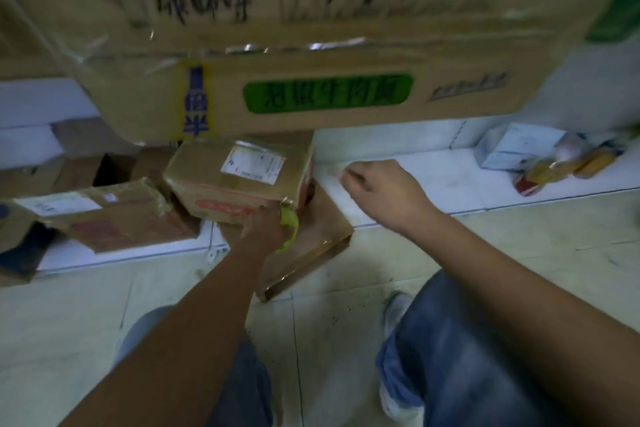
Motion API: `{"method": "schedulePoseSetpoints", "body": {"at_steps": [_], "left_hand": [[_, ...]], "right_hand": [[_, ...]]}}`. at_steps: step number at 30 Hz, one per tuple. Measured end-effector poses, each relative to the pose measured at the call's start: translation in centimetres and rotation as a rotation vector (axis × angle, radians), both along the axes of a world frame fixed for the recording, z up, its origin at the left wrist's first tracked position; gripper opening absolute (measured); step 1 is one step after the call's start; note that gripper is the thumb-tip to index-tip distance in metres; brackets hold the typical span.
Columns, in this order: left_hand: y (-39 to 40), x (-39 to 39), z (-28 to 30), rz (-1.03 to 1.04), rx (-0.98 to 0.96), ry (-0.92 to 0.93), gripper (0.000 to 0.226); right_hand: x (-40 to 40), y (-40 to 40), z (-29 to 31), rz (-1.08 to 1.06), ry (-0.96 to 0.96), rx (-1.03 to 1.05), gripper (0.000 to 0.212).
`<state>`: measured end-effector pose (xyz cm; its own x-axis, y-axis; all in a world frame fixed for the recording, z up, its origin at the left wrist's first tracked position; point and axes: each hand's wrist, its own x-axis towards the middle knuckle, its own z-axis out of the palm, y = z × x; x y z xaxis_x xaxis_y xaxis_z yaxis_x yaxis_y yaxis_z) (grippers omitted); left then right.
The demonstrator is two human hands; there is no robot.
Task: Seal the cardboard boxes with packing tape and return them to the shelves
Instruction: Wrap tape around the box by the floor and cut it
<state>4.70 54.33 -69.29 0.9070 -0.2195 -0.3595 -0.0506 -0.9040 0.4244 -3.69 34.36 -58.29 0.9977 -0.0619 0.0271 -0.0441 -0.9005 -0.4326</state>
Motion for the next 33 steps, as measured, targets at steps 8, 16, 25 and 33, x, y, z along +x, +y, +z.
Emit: {"method": "schedulePoseSetpoints", "body": {"at_steps": [8,16,25,33], "left_hand": [[-0.7,-3.2,4.5,0.02,-0.151,-0.321,0.038],[-3.2,-10.9,23.8,-0.4,-0.299,-1.214,0.02],[-2.1,-4.9,32.9,-0.275,0.111,-1.136,0.054],[3.1,-7.8,31.2,-0.237,-0.461,-1.247,0.039]], "right_hand": [[-8.7,-2.5,14.6,0.013,-0.916,-0.199,0.048],[-5.1,-5.4,26.4,-0.086,-0.978,-0.253,0.031],[0.2,-9.3,27.3,-0.142,-0.294,-0.24,0.042],[-6.8,-4.2,20.3,-0.213,-0.97,-0.171,0.03]]}}
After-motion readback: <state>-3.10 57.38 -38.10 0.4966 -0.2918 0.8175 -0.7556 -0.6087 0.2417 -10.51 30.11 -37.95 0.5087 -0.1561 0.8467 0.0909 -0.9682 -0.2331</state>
